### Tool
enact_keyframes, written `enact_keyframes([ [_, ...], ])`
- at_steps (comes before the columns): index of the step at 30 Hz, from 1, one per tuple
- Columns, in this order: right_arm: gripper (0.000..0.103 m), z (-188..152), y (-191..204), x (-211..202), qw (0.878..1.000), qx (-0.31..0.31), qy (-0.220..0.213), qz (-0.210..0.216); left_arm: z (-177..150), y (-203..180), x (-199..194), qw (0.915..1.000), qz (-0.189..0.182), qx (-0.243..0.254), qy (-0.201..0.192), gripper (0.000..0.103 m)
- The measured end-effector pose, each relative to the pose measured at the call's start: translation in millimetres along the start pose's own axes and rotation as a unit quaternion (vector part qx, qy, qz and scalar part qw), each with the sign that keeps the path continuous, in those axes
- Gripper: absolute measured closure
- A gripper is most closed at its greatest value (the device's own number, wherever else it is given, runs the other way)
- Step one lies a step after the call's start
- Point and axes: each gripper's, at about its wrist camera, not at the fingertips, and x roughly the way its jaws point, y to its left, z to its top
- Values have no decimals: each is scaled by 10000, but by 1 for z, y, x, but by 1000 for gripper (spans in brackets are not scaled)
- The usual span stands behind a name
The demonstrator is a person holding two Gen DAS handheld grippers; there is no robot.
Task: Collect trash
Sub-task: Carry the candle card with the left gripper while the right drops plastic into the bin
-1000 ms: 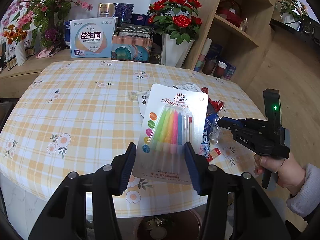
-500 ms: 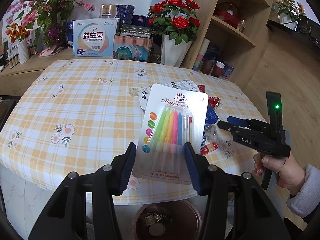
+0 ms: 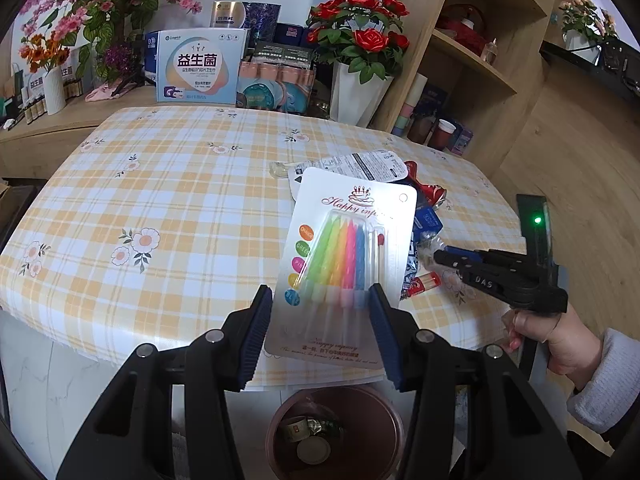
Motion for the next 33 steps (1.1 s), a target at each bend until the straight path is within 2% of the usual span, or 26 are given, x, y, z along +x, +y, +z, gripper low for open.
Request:
enact_keyframes([
  [9, 87, -15, 17, -48, 9986, -100, -446, 260, -13, -6, -11, 10000, -40, -32, 38, 55],
  [17, 88, -42, 38, -86, 9963, -128, -562, 643, -24, -14, -25, 10000, -79, 19, 58, 55],
  [25, 88, -88, 65, -93, 9946, -171, 66, 1019, -33, -18, -39, 9999, -101, 50, -18, 54],
  [28, 84, -101, 71, -90, 9941, -187, 232, 1047, -34, -19, -41, 9999, -99, 55, -19, 54],
  [29, 79, -104, 73, -90, 9938, -170, 242, 1072, -36, -19, -42, 9999, -99, 63, -19, 54],
  [31, 77, -105, 74, -94, 9939, -149, 191, 1074, -40, -20, -46, 9999, -104, 87, -20, 54],
  [33, 65, -104, 72, -100, 9951, -132, 54, 983, -43, -22, -49, 9999, -103, 110, -21, 54],
])
